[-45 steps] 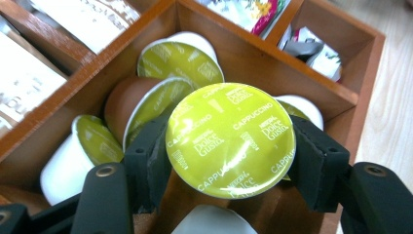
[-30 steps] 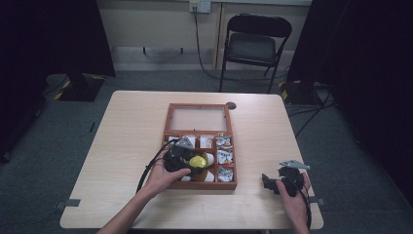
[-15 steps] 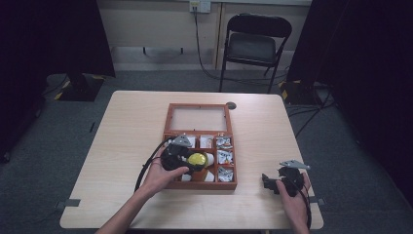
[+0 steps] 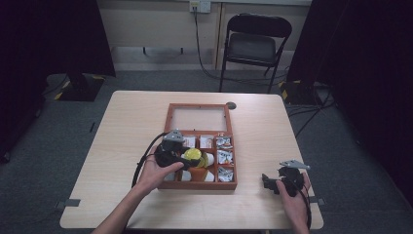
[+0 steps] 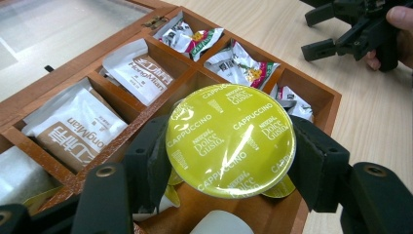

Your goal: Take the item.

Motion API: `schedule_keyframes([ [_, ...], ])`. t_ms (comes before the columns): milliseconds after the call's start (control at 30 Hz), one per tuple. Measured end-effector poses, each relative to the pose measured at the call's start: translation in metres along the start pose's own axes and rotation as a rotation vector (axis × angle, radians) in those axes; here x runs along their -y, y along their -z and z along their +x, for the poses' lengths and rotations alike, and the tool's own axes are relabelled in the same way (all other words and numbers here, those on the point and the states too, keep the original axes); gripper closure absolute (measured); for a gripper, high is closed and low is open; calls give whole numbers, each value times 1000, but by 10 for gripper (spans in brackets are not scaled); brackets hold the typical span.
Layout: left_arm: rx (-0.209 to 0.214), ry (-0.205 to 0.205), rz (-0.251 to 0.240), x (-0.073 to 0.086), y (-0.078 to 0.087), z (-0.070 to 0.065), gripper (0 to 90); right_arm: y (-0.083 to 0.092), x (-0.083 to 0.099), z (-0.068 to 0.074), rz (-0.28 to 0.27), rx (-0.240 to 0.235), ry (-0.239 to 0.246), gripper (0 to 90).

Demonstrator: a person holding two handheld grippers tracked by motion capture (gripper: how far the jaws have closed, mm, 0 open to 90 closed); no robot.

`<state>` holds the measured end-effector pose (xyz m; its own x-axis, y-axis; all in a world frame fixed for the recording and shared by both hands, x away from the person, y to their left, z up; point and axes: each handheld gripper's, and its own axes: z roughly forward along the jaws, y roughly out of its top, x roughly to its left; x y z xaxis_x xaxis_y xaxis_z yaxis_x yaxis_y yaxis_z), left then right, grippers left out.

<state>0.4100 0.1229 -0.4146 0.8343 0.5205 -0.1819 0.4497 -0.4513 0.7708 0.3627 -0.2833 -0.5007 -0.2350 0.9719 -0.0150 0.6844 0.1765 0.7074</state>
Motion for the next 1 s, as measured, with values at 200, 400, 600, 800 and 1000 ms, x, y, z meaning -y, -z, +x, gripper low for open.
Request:
schedule_keyframes([
  [200,-5,-5,-13,-2,7,0,378,0,0,0,0,0,0,0],
  [400,-22,-2,-18,-3,10,1,379,0,0,0,-1,0,-1,0],
  [600,-27,7,-37,-3,18,4,378,0,0,0,0,0,-1,0],
  [800,-44,18,-47,-2,26,9,378,0,0,0,0,-1,0,0],
  [1000,-65,29,-56,0,36,15,378,0,0,0,0,-1,0,0],
])
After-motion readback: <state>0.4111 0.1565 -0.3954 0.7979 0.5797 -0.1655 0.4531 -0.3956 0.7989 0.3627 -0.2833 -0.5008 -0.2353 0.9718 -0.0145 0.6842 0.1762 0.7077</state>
